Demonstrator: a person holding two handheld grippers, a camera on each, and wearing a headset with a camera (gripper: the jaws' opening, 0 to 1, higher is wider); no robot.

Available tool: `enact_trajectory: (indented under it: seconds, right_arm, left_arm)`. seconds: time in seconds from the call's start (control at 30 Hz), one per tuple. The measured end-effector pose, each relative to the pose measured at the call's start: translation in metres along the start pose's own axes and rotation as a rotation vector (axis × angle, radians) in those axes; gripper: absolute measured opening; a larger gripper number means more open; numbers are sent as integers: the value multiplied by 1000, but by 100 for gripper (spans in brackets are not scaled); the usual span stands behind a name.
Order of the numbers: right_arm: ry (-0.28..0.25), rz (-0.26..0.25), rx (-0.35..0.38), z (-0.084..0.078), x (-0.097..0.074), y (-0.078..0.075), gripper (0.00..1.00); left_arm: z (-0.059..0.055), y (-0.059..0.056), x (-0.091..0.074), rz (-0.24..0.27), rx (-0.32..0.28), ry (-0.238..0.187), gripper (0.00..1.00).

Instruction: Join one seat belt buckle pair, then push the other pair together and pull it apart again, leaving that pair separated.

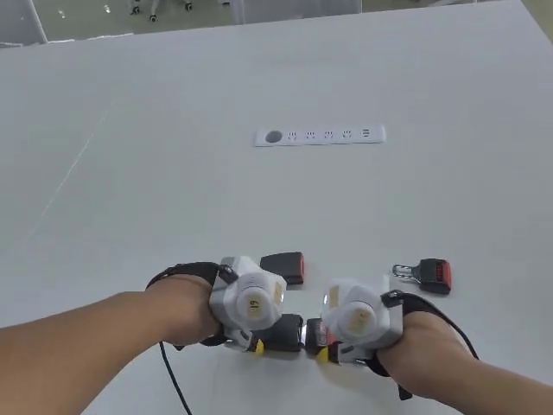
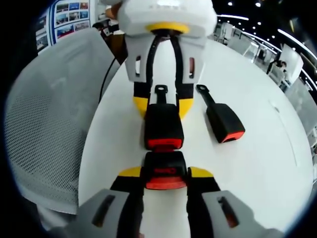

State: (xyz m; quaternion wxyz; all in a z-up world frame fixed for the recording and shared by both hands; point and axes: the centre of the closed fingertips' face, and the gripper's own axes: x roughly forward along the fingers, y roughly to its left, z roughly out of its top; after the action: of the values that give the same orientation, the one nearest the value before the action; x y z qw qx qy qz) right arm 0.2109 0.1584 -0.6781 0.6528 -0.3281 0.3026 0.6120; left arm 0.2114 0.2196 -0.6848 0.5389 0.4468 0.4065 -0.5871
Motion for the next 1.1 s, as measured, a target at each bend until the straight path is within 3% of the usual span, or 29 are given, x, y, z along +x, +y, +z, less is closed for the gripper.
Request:
enact_trajectory:
  seconds: [0.2,0.33,0.63,0.9,1.1]
  right_arm:
    - [-4,0,5,-3,-3,2,30]
    - [6,17,-27,-5,-6,4,31]
    - [1,23,-20,-7,-7,5,32]
    - [-2,28,-17,-7,-7,5,33]
    - [-5,27,-9,-7,-6,5,33]
  left_arm:
    - [-1,-1,-1,1,5,12,30]
    - [-2,-2,-1,-10,12,-8,30]
    - [-2,-2,-2,-5,-13,-41,30]
    - [-2,-2,-2,-5,-6,-16,31]
    - [-2,-2,-2,1,-15,-21,32]
